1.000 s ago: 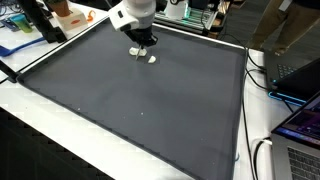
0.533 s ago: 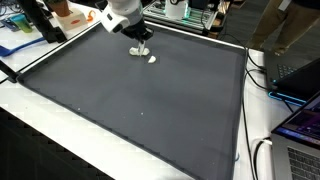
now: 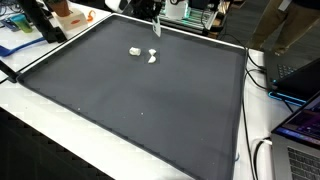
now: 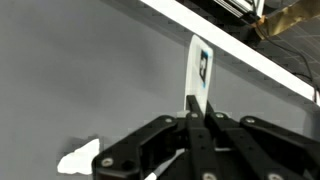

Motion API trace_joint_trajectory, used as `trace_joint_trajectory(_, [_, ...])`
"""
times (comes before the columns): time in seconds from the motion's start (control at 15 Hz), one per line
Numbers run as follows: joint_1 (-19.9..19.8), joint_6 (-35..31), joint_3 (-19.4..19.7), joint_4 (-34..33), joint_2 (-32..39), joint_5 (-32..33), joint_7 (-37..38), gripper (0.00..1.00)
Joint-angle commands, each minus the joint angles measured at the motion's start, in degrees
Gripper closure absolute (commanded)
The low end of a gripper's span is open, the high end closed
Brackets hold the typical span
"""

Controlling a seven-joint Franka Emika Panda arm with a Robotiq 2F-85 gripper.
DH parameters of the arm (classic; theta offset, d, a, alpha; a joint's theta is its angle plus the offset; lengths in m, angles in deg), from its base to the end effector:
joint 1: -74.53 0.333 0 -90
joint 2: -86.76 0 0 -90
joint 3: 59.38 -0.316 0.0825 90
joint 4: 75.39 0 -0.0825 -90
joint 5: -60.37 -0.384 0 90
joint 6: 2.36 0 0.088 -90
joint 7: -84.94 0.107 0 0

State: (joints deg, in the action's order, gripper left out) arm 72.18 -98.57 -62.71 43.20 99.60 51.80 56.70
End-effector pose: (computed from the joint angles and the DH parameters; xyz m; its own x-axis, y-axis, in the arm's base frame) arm 0.5038 0.0228 0.2935 0.7585 0.4715 -0.4498 0.3131 -0.8691 -0.3829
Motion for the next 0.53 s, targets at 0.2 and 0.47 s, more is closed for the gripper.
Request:
trace_joint_trajectory(0.2, [-0.3, -13.8, 1.0, 15.6, -15.9, -11.7, -5.7, 0.99])
trace_joint_trajectory(0.47, [1.1, -14.0, 1.7, 14.5, -15.3, -10.9, -5.5, 0.96])
